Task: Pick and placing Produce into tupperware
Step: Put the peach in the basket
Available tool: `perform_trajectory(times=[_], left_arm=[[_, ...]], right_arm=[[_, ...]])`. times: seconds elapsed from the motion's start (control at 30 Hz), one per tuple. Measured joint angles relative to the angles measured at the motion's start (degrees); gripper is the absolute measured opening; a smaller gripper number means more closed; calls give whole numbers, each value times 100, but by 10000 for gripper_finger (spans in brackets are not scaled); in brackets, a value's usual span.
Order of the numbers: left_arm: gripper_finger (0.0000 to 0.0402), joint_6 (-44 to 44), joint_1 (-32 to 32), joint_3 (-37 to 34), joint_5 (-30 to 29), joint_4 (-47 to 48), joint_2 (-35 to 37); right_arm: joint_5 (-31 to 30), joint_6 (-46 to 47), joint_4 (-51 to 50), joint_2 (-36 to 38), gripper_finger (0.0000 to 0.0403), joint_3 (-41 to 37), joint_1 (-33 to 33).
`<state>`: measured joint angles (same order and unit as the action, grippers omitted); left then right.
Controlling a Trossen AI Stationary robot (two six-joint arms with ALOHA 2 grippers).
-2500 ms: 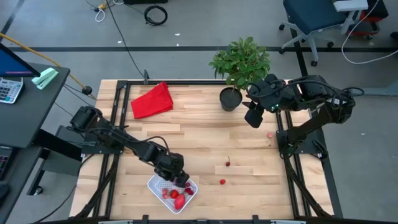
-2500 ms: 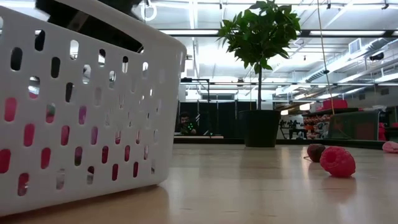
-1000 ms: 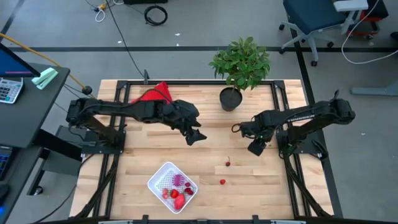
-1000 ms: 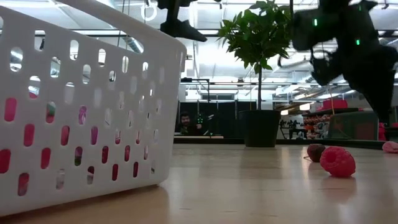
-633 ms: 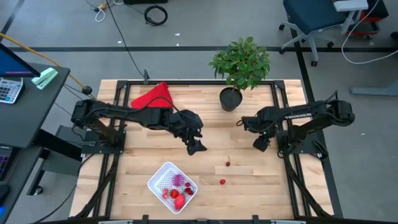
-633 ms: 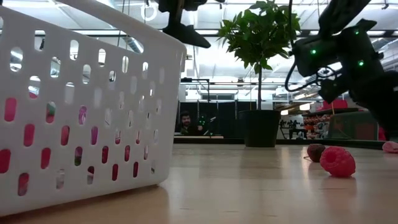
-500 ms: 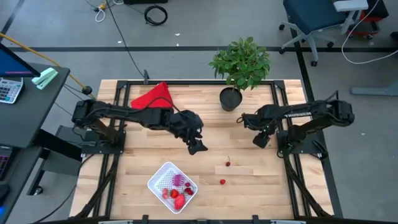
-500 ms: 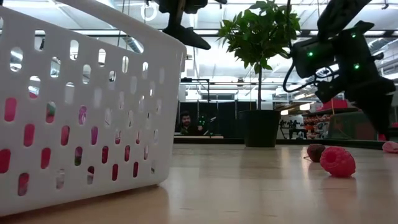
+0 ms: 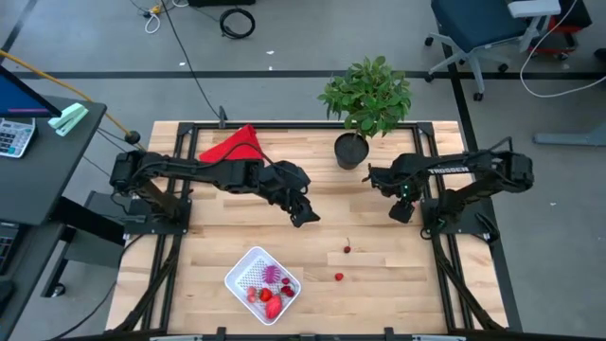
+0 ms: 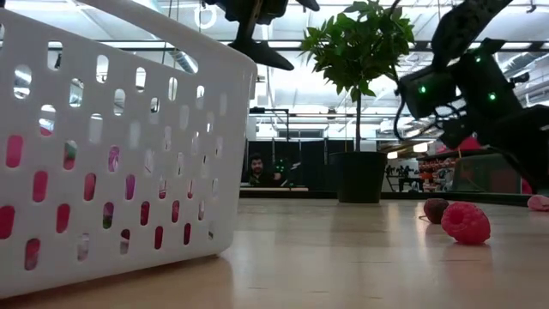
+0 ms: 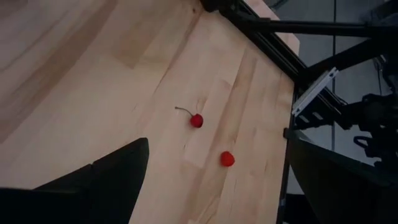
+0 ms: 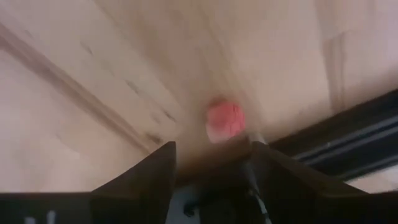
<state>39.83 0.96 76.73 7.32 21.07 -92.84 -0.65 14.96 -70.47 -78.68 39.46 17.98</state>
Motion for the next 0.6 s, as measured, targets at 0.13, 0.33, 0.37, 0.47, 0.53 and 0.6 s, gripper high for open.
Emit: perform_trajectory(times=[0.13,0.33,0.37,0.47,0.53,0.6], left_arm=[[389,-2,-23,0,-47,-19,0],[389,-7,-14,0,-157,-19,0],[389,-7,-15,0,-161,-19,0],[389,-7,-16,0,-178,-19,-7],[389,-7,-16,0,-178,-16,-17],[389,-7,-16,0,-176,-18,-17]], right_arm=[[42,-316,-99,-424,215,0,-12],[-167,-477,76,-1257,215,0,-13],[-201,-474,142,-1382,215,0,-13],[-213,-472,343,-1677,215,0,-13],[-210,-474,400,-1818,215,9,-13],[-200,-474,426,-1913,215,15,-13]])
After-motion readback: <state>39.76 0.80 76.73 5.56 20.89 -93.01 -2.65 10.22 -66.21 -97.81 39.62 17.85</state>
